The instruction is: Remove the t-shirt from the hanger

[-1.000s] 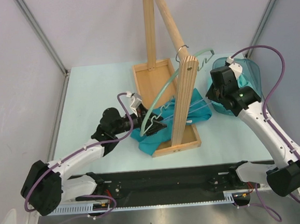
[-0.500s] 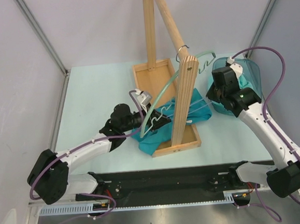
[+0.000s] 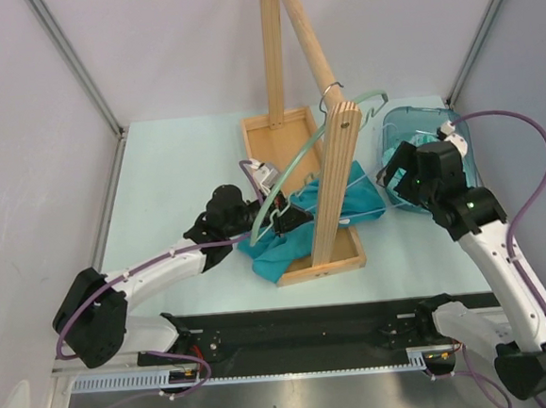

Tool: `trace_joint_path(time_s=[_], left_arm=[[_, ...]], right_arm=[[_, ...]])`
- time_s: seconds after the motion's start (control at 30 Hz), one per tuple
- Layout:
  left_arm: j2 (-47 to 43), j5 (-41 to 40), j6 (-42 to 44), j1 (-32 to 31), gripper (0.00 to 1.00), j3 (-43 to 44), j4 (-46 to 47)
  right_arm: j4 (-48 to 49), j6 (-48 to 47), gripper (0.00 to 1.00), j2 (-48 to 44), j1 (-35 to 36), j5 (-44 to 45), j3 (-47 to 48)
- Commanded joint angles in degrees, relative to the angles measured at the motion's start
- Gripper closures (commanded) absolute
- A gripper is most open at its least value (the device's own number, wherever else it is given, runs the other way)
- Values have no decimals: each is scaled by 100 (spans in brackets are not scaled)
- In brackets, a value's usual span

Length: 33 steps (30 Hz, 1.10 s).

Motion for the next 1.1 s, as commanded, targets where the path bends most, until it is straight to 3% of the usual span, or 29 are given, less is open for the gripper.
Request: trace_joint_path(time_s=[0.0, 0.27, 0.47, 0.6, 0.8, 0.97, 1.07], left_arm=[[-25, -136, -383, 24, 100, 442, -557], [-613, -172, -1385, 604, 100, 91, -593], [-1701, -400, -1448, 1254, 100, -58, -1093], [-2343, -392, -1491, 2017, 100, -50, -1541], [-3083, -488, -851, 2828, 100, 538, -2675], [-3058, -909, 18, 2837, 100, 1654, -3712], [-2847, -569, 248, 2837, 100, 2226, -3766]], right_arm=[[-244, -121, 0, -642, -154, 70, 37], [-605, -411, 0, -1083, -348, 254, 91], [-561, -490, 0, -1285, -515, 316, -129], [-499, -543, 0, -1303, -568, 263, -191], [-482, -622, 0, -1311, -612, 272, -270], [-411, -692, 0, -1320, -656, 211, -340], [-376, -719, 0, -1302, -664, 123, -393]])
